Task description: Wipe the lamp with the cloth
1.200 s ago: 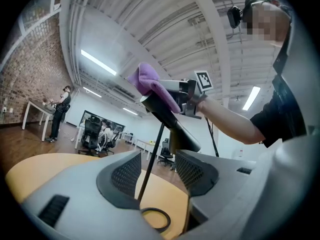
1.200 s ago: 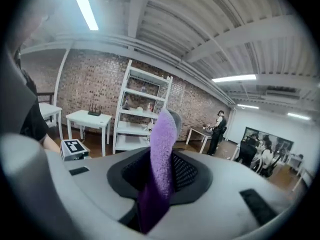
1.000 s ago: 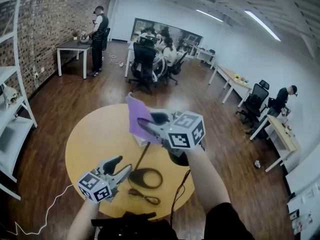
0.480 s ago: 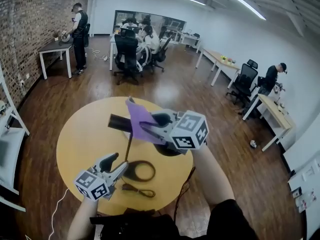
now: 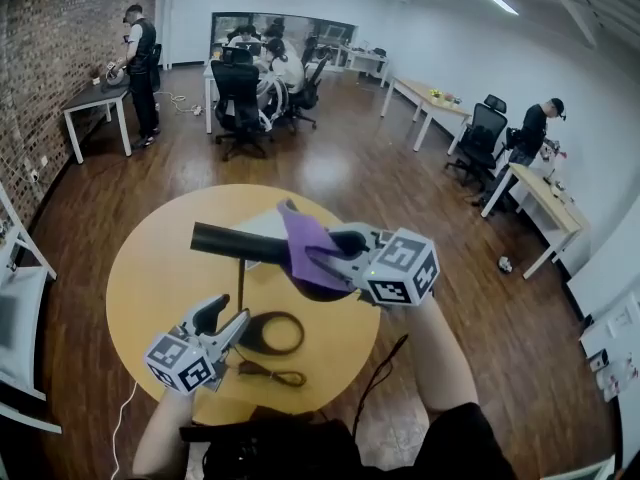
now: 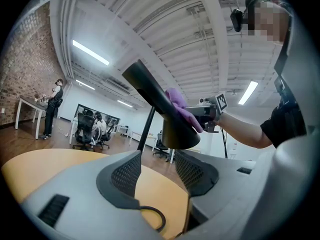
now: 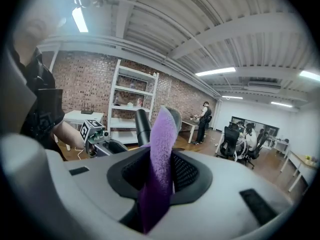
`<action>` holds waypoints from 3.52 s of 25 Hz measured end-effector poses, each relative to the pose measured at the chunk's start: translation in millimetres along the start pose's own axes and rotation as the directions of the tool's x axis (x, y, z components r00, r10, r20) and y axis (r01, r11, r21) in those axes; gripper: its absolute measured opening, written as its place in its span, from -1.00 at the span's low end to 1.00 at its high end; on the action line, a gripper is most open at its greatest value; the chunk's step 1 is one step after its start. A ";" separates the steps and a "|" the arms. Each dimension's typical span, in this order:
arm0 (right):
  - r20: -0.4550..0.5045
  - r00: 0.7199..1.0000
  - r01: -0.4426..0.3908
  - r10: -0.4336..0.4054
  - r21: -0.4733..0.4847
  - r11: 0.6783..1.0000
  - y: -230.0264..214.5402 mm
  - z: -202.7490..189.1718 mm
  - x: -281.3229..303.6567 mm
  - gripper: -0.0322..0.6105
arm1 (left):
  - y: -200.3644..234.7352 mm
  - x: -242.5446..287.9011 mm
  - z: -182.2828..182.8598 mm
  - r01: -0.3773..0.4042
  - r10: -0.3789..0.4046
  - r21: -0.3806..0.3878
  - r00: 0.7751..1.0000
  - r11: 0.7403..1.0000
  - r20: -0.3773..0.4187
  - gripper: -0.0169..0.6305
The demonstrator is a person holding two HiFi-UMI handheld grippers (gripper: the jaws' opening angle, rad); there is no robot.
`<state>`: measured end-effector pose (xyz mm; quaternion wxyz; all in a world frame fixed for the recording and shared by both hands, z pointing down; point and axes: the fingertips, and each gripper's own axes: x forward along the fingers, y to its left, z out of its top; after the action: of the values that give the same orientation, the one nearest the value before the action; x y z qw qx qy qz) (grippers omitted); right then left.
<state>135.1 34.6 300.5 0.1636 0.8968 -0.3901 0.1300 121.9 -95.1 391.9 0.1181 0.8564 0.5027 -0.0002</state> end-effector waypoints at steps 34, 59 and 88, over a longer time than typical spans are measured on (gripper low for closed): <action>0.034 0.923 -0.383 0.382 0.012 0.924 41.8 111.3 123.5 -0.58 | 11.3 -34.9 2.7 -0.086 0.087 -0.022 0.995 0.996 0.050 -0.30; -0.065 0.940 -0.315 0.336 0.221 0.923 -39.8 -15.2 23.6 -0.58 | -4.1 -13.8 -10.6 -0.053 0.054 -0.026 0.998 0.998 0.016 -0.30; 0.381 0.924 -0.204 0.036 0.412 0.888 -58.2 -70.2 -76.5 -0.58 | -7.8 -2.5 -32.9 -0.274 0.277 -0.064 0.959 0.960 0.064 -0.30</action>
<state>120.2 149.9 325.8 -0.1287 0.8921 -0.4292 0.0580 110.0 -87.0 422.7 0.1583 0.9139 0.3738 -0.0009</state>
